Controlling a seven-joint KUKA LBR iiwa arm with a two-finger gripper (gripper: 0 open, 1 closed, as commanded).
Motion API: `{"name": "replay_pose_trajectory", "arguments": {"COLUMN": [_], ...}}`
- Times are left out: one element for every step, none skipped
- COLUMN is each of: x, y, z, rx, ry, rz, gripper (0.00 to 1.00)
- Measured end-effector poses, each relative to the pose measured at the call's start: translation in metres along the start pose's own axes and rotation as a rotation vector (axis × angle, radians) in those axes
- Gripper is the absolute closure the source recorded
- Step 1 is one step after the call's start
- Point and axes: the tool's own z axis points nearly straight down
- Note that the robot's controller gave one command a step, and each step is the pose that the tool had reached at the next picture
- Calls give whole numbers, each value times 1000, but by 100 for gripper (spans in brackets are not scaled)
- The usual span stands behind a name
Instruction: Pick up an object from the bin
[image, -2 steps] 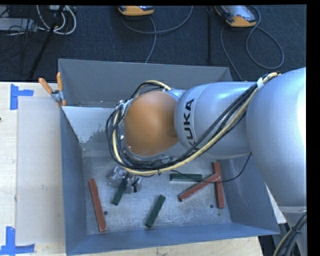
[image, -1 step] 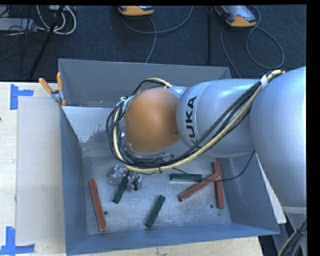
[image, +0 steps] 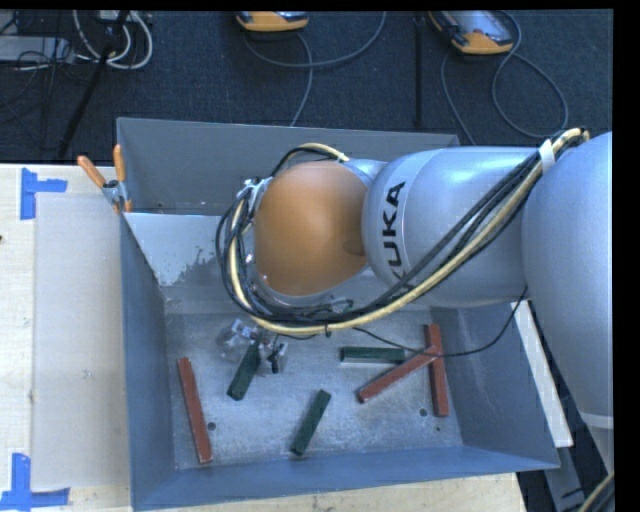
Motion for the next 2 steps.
{"name": "replay_pose_trajectory", "arguments": {"x": [-1, -2], "y": [0, 0], "z": [-25, -47], "rx": [0, 0], "ry": [-1, 0], "rz": [6, 13], "gripper": [100, 100]}}
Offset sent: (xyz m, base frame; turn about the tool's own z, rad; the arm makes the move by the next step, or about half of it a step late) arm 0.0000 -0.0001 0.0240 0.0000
